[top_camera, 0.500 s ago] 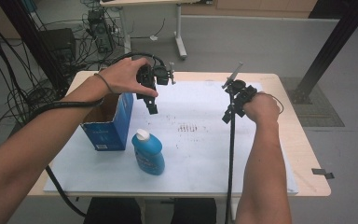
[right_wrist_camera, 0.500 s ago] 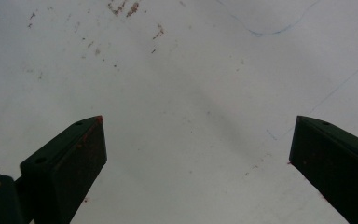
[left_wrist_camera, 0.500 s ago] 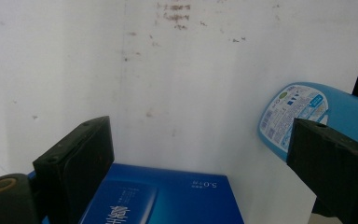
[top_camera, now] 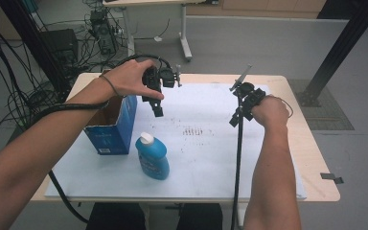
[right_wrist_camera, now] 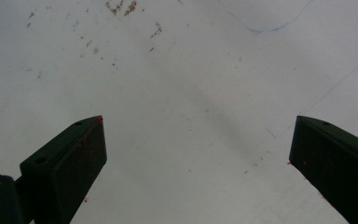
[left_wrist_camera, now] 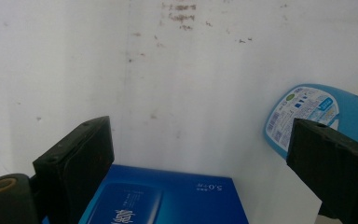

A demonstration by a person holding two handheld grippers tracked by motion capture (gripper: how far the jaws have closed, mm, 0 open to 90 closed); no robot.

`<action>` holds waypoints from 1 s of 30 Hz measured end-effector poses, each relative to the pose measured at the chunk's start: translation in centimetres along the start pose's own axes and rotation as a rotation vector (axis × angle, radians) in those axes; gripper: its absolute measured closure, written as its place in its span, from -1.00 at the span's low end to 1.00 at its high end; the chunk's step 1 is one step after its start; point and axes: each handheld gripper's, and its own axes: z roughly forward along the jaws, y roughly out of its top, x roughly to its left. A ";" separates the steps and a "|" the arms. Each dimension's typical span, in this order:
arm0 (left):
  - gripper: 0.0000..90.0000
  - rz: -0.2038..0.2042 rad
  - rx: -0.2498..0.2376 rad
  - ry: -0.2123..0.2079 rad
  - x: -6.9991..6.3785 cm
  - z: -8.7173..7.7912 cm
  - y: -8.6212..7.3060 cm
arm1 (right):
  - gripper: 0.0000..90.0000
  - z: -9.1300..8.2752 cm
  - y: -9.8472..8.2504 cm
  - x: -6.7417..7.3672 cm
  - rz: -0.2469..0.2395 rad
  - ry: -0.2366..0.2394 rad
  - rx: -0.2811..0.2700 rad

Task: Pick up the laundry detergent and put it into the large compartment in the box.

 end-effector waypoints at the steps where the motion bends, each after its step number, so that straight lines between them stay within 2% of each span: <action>1: -0.83 0.001 -0.002 -0.003 0.1 0.0 0.0 | -0.92 0.0 -0.1 0.0 0.000 0.000 -0.002; 12: -0.82 -0.007 -0.020 -0.009 0.3 -0.8 -0.6 | -0.92 0.3 -0.1 0.0 0.000 -0.008 0.008; 21: -0.83 0.027 -0.042 -0.020 -0.3 -2.6 -1.0 | -0.92 0.4 0.0 -0.1 0.000 -0.005 0.008; 27: -0.83 0.061 -0.040 -0.015 -1.2 -3.6 -1.0 | -0.92 0.5 -0.2 -0.1 -0.004 -0.005 0.005; 30: -0.83 0.091 -0.032 -0.018 -1.9 -3.9 -0.8 | -0.92 0.5 -0.2 -0.1 0.000 -0.007 0.008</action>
